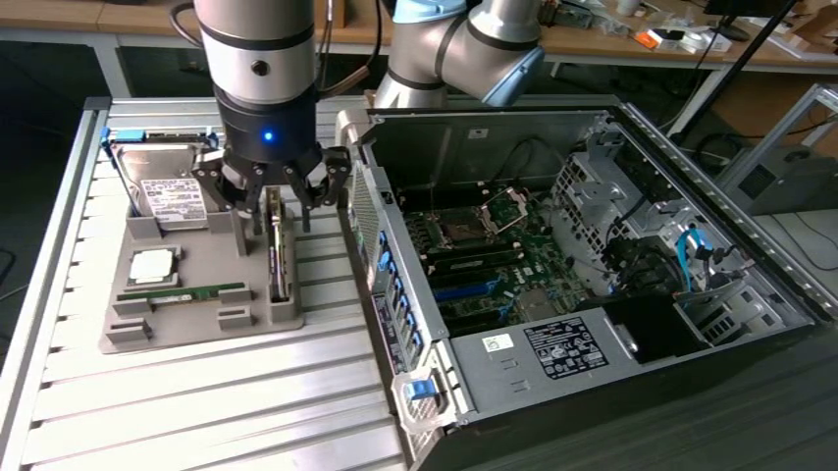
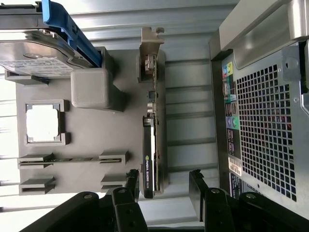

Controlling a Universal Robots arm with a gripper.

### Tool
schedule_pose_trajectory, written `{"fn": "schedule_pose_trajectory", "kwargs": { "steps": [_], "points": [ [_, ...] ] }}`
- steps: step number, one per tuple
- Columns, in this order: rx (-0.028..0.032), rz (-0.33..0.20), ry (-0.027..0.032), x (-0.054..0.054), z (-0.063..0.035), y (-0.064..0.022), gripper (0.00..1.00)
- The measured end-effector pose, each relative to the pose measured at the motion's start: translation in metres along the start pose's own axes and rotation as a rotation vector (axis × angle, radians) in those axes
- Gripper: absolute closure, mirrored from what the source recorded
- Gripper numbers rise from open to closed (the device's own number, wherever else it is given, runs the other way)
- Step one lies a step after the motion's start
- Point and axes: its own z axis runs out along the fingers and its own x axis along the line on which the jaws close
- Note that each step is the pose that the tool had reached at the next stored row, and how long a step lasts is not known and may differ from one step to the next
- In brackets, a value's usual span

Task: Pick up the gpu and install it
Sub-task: 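Pick up the gpu and move the gpu toward the slot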

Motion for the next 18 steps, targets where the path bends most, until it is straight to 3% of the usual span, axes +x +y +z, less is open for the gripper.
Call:
{"fn": "schedule_pose_trajectory", "kwargs": {
  "steps": [18],
  "points": [
    [0.0001, 0.000, 0.0000, 0.000, 0.0153, -0.0007, 0.46]
  ]
}}
